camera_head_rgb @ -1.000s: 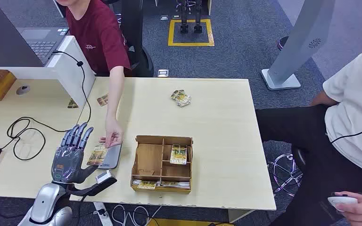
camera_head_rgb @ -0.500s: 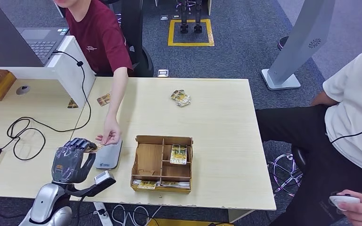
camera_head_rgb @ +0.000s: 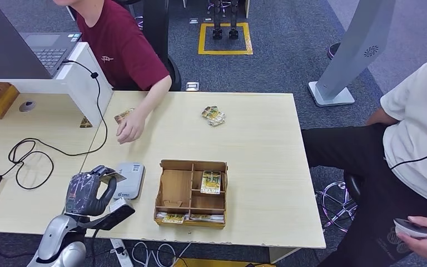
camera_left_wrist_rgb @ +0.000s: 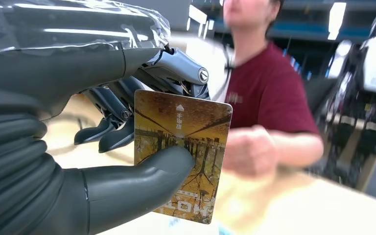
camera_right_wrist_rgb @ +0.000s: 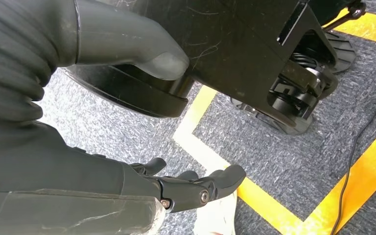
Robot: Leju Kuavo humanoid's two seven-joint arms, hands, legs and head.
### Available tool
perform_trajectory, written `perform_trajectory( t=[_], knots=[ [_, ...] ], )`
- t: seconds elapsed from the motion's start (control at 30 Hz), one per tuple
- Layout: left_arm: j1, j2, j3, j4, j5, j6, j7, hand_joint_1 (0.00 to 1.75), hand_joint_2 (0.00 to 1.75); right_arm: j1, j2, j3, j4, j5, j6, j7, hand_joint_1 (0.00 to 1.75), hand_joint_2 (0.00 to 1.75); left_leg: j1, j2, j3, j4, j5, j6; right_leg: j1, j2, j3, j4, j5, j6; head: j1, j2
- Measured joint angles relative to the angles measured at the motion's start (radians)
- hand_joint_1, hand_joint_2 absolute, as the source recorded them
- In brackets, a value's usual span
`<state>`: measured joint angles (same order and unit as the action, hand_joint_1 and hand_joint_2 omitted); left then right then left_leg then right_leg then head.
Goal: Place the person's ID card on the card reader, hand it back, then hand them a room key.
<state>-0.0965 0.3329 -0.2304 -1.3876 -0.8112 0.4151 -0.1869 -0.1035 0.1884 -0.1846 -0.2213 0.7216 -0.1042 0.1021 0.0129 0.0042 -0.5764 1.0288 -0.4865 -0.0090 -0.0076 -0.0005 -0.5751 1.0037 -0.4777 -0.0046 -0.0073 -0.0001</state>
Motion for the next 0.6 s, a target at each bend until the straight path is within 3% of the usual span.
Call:
perform_trajectory(
  t=[0.3,0.6],
  knots=[
    [-0.029,-0.082,0.0,-0.042,0.383,-0.297,0.072,1.75,1.75,0.005,0.0,-0.001,0.0,-0.024,-0.021,-0.01,0.0,1.75,0.0,0.0,0.0,0.0,0.0,0.0,0.0,0.0,0.0,0.0,0.0,0.0,0.0,0.0],
    [-0.058,-0.137,0.011,-0.054,0.487,-0.3,0.133,1.75,1.75,0.013,0.0,-0.004,0.001,-0.03,-0.041,-0.018,0.0,1.75,0.0,0.0,0.0,0.0,0.0,0.0,0.0,0.0,0.0,0.0,0.0,0.0,0.0,0.0]
  ],
)
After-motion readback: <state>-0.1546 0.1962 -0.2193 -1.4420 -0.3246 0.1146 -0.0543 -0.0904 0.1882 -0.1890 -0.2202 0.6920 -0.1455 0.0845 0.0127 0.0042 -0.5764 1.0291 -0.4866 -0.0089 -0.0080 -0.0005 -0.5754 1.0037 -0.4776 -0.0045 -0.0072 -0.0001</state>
